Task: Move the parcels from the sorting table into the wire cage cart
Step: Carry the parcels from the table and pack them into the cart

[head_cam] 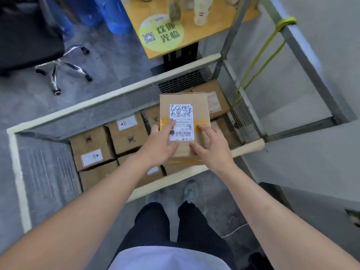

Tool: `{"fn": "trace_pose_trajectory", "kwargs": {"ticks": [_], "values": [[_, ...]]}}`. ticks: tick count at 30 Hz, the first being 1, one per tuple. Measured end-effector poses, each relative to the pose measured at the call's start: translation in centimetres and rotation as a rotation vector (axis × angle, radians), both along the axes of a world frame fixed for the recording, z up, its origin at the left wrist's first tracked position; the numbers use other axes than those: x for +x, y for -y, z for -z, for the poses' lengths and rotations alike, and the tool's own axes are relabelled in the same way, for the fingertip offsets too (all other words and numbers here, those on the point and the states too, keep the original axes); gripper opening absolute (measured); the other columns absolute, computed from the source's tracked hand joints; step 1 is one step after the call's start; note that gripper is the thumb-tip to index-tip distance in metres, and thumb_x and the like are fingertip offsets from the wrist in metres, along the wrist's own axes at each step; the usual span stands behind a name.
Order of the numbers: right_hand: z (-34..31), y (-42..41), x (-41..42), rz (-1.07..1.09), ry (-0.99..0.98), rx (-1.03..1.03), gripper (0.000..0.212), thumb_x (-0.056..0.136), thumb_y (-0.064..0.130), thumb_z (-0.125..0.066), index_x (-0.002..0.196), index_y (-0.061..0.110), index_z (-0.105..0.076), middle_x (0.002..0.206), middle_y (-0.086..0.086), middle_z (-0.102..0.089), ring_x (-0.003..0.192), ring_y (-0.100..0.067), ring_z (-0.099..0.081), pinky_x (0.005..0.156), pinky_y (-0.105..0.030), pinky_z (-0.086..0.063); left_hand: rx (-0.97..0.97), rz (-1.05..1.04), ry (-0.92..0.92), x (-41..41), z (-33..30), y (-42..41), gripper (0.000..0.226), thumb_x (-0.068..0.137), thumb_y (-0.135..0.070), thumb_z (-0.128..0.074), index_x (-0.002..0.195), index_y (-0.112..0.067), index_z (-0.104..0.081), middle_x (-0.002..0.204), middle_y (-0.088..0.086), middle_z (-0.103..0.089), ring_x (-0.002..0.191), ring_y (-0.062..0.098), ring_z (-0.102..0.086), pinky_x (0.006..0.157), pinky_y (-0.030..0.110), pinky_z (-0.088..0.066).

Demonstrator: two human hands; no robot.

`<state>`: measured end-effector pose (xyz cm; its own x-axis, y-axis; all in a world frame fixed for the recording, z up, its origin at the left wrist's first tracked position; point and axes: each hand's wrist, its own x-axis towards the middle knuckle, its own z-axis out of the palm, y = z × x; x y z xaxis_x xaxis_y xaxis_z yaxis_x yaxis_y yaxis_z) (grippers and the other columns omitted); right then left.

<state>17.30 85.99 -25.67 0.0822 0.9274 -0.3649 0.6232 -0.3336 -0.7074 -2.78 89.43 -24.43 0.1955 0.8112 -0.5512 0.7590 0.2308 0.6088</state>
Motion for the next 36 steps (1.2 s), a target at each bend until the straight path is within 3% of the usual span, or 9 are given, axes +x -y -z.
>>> {"fn": "trace_pose_trajectory", "kwargs": {"ticks": [5,10,14,19,24,29,31,34,36], "values": [[4.0,-3.0,-2.6,-0.112,-0.033,-0.076,0.067,0.092,0.044,-0.074,0.152,0.037,-0.044,0.159,0.0,-0.037,0.143,-0.014,-0.04,0.107,-0.03,-0.038,-0.052,-0.138,-0.017,-2.5,3.9,-0.5,0.068,0.104,-0.037,-0.056,0.161,-0.043,-0.021,0.144,0.006,-0.034,0.113,0.022,-0.053,0.094,0.032,-0.04],[9.1,-6.4,-6.0,-0.146,-0.067,-0.118,0.066,0.093,0.041,-0.074,0.151,0.037,-0.045,0.152,0.003,-0.037,0.118,-0.004,-0.043,0.098,-0.025,-0.038,-0.102,-0.261,-0.02,-5.4,9.0,-2.6,0.067,0.104,-0.035,-0.056,0.16,-0.046,-0.02,0.144,0.002,-0.032,0.088,0.021,-0.055,0.076,0.034,-0.049],[14.5,-9.8,-9.0,-0.195,-0.061,-0.145,0.066,0.093,0.038,-0.074,0.152,0.033,-0.045,0.152,0.001,-0.039,0.128,-0.008,-0.045,0.101,-0.025,-0.037,-0.121,-0.328,-0.031,-7.9,14.6,-5.0,0.068,0.104,-0.034,-0.056,0.16,-0.046,-0.021,0.142,0.003,-0.033,0.087,0.019,-0.06,0.063,0.025,-0.048],[21.7,-13.6,-11.9,-0.245,-0.049,-0.204,0.068,0.095,0.032,-0.072,0.156,0.024,-0.043,0.161,-0.007,-0.034,0.149,-0.019,-0.033,0.12,-0.032,-0.027,-0.181,-0.412,0.004,-10.5,21.5,-8.3,0.067,0.105,-0.03,-0.056,0.161,-0.043,-0.022,0.13,-0.003,-0.031,0.082,0.018,-0.061,0.044,0.009,-0.042],[28.6,-16.5,-12.9,-0.269,0.006,-0.225,0.07,0.095,0.025,-0.071,0.157,0.02,-0.041,0.16,-0.011,-0.037,0.152,-0.021,-0.029,0.115,-0.023,-0.022,-0.189,-0.402,0.012,-11.5,28.8,-11.0,0.068,0.104,-0.027,-0.057,0.16,-0.045,-0.024,0.131,-0.002,-0.032,0.085,0.014,-0.057,0.047,0.007,-0.04],[33.6,-17.9,-13.0,-0.258,0.076,-0.262,0.08,0.093,0.03,-0.071,0.161,0.022,-0.03,0.163,-0.018,-0.027,0.154,-0.029,-0.026,0.119,-0.045,-0.035,-0.168,-0.388,0.037,-10.1,33.6,-12.4,0.069,0.104,-0.022,-0.056,0.161,-0.042,-0.024,0.134,-0.001,-0.032,0.086,0.007,-0.048,0.078,0.017,-0.041],[34.6,-18.2,-12.9,-0.271,0.126,-0.248,0.08,0.094,0.031,-0.07,0.161,0.024,-0.027,0.167,-0.021,-0.017,0.153,-0.034,-0.027,0.115,-0.049,-0.039,-0.13,-0.38,0.073,-9.4,34.8,-12.6,0.07,0.103,-0.017,-0.056,0.162,-0.038,-0.024,0.142,-0.002,-0.028,0.089,0.003,-0.045,0.081,0.005,-0.031],[35.4,-18.6,-12.5,-0.349,0.283,-0.168,0.075,0.096,0.031,-0.068,0.16,0.029,-0.028,0.17,-0.019,-0.006,0.15,-0.041,-0.029,0.112,-0.053,-0.043,-0.103,-0.356,0.1,-8.7,35.9,-13.1,0.074,0.102,-0.01,-0.056,0.164,-0.034,-0.023,0.161,0.003,-0.013,0.126,0.009,-0.044,0.086,-0.005,-0.024],[35.8,-18.8,-12.3,-0.431,0.394,-0.123,0.07,0.098,0.032,-0.066,0.159,0.028,-0.031,0.171,-0.015,-0.003,0.152,-0.041,-0.024,0.111,-0.053,-0.044,-0.054,-0.305,0.072,-8.4,36.8,-13.3,0.076,0.101,-0.004,-0.058,0.164,-0.028,-0.023,0.168,0.005,0.011,0.152,0.02,-0.023,0.105,-0.001,-0.023]]}}
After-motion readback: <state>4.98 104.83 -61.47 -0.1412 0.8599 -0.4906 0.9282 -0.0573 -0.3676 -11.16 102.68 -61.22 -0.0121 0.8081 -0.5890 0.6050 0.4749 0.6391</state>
